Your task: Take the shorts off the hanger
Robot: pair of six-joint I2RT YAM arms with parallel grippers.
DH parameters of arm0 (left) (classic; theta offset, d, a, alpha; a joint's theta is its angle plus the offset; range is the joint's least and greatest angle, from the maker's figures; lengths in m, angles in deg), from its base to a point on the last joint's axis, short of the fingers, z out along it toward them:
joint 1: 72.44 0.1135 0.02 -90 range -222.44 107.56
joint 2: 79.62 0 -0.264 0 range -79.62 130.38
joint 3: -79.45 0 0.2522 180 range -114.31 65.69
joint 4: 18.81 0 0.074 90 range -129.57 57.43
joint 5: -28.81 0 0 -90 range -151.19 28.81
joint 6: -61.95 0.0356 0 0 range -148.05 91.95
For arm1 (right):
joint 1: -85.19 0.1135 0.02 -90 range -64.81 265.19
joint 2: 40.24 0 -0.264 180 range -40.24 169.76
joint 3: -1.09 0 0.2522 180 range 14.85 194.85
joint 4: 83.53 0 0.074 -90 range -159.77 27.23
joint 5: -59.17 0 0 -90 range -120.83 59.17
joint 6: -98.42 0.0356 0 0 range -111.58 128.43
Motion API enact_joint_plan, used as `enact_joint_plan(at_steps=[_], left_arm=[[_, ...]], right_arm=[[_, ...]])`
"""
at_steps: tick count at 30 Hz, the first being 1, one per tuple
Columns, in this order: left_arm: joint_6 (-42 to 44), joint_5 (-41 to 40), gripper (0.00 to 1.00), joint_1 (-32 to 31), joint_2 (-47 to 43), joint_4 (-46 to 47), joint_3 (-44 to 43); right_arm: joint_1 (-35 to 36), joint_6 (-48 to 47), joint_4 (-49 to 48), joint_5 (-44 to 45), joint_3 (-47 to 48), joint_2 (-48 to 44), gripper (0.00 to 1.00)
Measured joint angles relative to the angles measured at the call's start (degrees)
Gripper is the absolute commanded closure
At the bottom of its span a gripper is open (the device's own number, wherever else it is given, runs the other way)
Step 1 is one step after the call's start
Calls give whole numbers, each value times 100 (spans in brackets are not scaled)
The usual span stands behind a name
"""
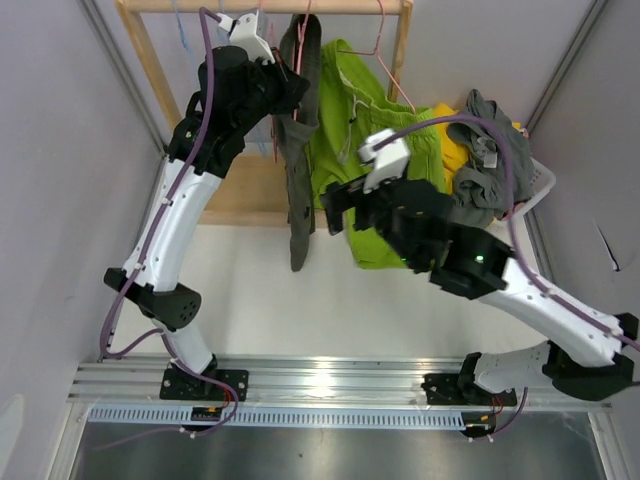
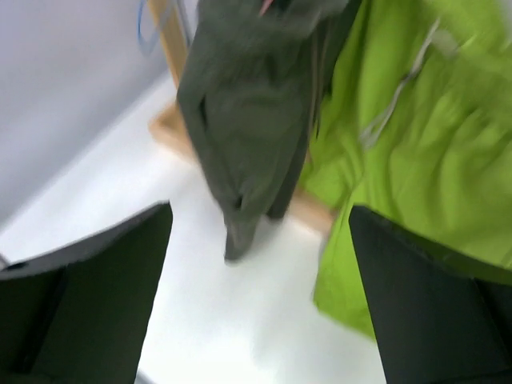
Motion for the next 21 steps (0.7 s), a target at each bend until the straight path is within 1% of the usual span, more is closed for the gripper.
enact_joint_plan(at_steps=[3,5,8,11,14,16,19,20,21], left_arm=[[0,-22,100,-2,-120,-7,153],[0,-24,100,-4,-133,-17,188],[0,-22,100,-4,-136,-98,199],[-2,-28,100,-4,-184,-170,219],[-2,-37,100,-7,-297,-245,254],[-7,-31,100,-7,-407,-284,267],[-15,-26,100,-7,-575,-317,267],[-17,-26,100,-7,-634,-337,273],[-17,-28,100,-7,-704,-343,306]], right_arm=[[402,-96,-63,422,66,553,1],[555,-101,-203,647,232,988,1],[684,-101,-433,809,317,1338,1],[697,-94,-667,929,313,1600,1],[540,-9,-970,970,249,1729,0],[389,81,-1172,1012,197,1805,3],[203,177,-1606,1123,92,2006,27],[170,195,-1729,1150,70,2103,42],[153,223,-1786,1163,66,2188,50]])
